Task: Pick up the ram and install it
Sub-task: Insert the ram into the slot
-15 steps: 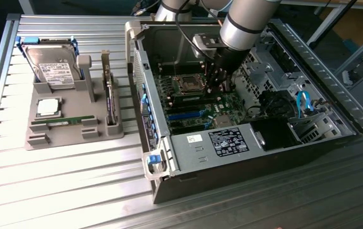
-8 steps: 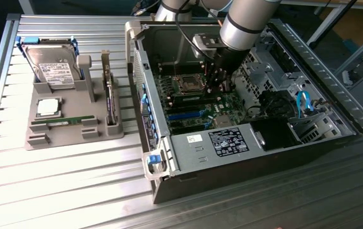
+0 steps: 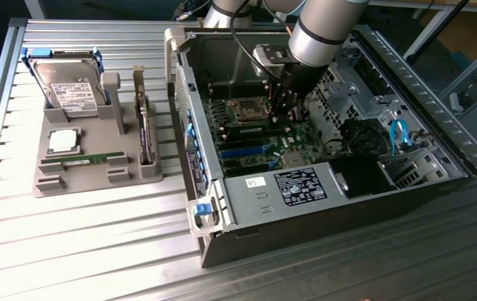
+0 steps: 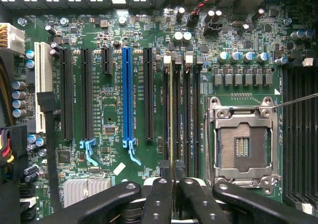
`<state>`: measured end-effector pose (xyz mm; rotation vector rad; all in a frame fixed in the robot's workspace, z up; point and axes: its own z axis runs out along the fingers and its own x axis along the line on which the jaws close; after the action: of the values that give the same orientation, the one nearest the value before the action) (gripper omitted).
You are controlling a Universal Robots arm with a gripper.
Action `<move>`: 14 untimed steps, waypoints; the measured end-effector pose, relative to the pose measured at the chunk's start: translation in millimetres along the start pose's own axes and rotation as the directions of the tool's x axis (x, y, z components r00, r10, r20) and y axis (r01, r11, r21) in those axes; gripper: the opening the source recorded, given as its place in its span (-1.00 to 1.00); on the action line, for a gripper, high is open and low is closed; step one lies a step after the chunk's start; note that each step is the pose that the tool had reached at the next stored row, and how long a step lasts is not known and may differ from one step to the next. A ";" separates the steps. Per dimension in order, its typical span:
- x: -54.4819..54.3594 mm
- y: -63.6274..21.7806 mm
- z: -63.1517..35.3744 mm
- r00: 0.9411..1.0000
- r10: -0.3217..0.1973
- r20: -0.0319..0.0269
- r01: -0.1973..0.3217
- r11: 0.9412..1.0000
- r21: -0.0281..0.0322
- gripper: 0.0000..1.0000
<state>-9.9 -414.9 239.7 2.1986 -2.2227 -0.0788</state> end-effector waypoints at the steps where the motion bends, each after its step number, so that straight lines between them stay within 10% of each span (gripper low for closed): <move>1: 0.3 0.0 0.0 1.000 0.000 0.000 0.000 1.000 0.000 -0.76; 14: 2.1 0.1 -2.8 1.000 0.000 0.000 0.000 1.000 0.000 -0.76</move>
<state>-9.9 -417.1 242.5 2.1985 -2.2226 -0.0788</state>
